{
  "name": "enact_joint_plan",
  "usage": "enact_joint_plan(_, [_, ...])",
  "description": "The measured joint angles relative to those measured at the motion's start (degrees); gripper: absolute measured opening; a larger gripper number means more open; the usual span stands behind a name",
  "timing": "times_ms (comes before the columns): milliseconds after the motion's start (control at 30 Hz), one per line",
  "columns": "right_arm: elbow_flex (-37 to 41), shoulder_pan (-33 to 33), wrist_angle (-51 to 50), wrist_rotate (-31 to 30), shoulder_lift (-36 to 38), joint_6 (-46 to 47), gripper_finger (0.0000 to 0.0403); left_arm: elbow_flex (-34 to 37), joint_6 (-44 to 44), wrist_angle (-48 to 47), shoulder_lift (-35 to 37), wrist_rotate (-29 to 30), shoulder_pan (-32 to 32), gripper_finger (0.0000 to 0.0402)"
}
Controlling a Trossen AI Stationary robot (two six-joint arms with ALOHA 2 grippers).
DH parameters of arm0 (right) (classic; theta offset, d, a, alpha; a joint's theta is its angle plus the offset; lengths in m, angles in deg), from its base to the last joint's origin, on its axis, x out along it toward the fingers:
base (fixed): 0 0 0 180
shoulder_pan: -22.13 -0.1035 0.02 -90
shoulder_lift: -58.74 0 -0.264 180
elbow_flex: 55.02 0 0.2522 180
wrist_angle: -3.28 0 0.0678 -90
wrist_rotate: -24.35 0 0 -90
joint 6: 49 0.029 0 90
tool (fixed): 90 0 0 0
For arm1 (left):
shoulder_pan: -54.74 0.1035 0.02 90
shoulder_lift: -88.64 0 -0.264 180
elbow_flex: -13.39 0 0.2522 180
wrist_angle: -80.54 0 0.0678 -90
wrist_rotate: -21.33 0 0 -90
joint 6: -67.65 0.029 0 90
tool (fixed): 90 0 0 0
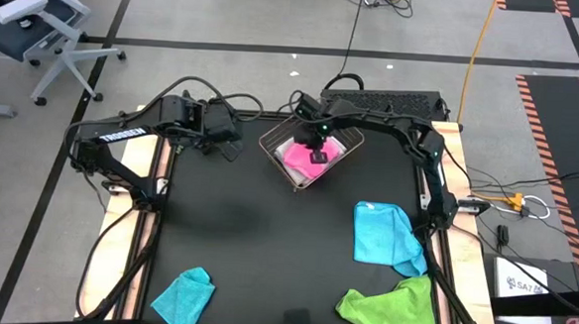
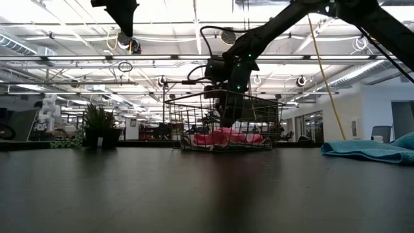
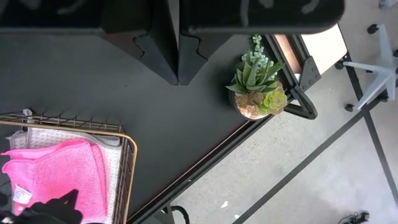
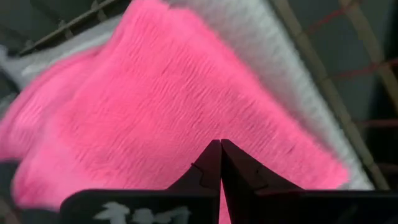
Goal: Fold microfiber towels
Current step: Put the pink towel into the wire basket
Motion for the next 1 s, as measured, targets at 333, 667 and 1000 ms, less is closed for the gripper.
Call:
enact_joint_plan(333, [0.0,0.9,6.1,-0.2,-0.1,2.1,0.0000,0.0,0.1,0.0,0.0,0.0,0.0,0.0014])
enact_joint_plan(667, [2.4,0.9,-2.5,0.0,-0.1,-1.1,0.0000,0.0,0.1,0.0,0.0,-0.4,0.0,0.0011])
enact_joint_plan(1000, [5.6,1.4,11.8,-7.1,-0.1,-1.1,0.0000,0.0,0.2,0.0,0.0,-0.5,0.0,0.0003])
